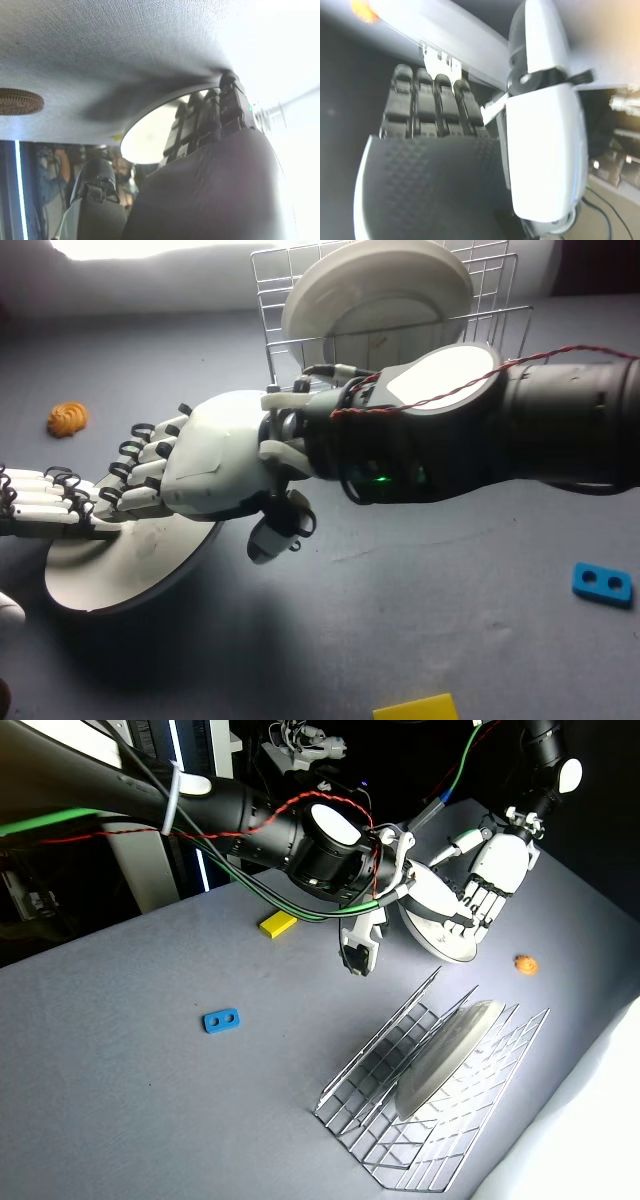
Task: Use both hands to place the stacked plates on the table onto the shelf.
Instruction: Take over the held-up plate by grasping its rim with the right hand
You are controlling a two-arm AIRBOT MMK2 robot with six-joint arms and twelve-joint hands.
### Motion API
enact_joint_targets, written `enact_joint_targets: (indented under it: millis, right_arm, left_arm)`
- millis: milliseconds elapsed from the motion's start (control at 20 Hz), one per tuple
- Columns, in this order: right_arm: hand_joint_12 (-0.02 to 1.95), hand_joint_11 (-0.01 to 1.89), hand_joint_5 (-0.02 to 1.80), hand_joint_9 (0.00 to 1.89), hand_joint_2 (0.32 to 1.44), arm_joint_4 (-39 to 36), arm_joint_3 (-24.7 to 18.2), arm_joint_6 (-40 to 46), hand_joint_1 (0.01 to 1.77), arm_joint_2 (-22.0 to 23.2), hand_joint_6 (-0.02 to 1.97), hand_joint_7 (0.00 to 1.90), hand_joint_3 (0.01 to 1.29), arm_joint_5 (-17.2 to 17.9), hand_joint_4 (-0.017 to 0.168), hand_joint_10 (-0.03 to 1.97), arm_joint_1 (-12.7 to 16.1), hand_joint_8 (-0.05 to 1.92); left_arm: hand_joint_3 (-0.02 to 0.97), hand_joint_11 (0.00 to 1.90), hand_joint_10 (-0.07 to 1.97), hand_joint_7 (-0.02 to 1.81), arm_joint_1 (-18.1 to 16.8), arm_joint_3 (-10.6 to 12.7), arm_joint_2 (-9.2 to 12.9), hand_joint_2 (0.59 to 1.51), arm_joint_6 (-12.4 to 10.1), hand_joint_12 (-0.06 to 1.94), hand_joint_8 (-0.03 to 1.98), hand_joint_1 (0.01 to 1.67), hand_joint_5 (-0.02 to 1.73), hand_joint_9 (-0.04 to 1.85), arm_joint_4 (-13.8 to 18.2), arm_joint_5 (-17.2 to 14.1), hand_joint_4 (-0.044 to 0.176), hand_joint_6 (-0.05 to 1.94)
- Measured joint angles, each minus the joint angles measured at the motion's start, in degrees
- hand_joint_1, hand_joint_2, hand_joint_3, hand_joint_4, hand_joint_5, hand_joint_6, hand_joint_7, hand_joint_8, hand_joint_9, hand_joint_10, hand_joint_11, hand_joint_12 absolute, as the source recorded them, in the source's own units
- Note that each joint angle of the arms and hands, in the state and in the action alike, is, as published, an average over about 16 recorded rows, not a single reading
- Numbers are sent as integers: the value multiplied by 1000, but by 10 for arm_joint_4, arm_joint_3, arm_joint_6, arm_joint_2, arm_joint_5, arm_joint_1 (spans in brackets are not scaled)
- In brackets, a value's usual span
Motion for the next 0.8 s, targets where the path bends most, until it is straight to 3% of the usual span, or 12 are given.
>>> enact_joint_targets:
  millis: [350,550,800]
  right_arm:
    - [648,87,81,180,992,4,51,10,1261,-47,7,150,16,4,0,29,-10,11]
    - [881,266,231,409,1008,8,69,12,1241,-61,96,354,15,8,-2,29,-11,12]
    - [1040,559,450,746,997,13,78,13,1201,-67,271,637,15,16,-4,26,-10,62]
  left_arm:
    - [20,23,-52,20,-5,2,-1,1157,-1,-28,8,14,17,-26,7,1,-7,-16]
    - [20,21,-53,20,-8,3,-2,1160,-3,-31,6,14,11,-26,10,1,-8,-19]
    - [20,20,-54,20,-16,6,-3,1161,-6,-31,8,14,3,-25,19,1,-8,-24]
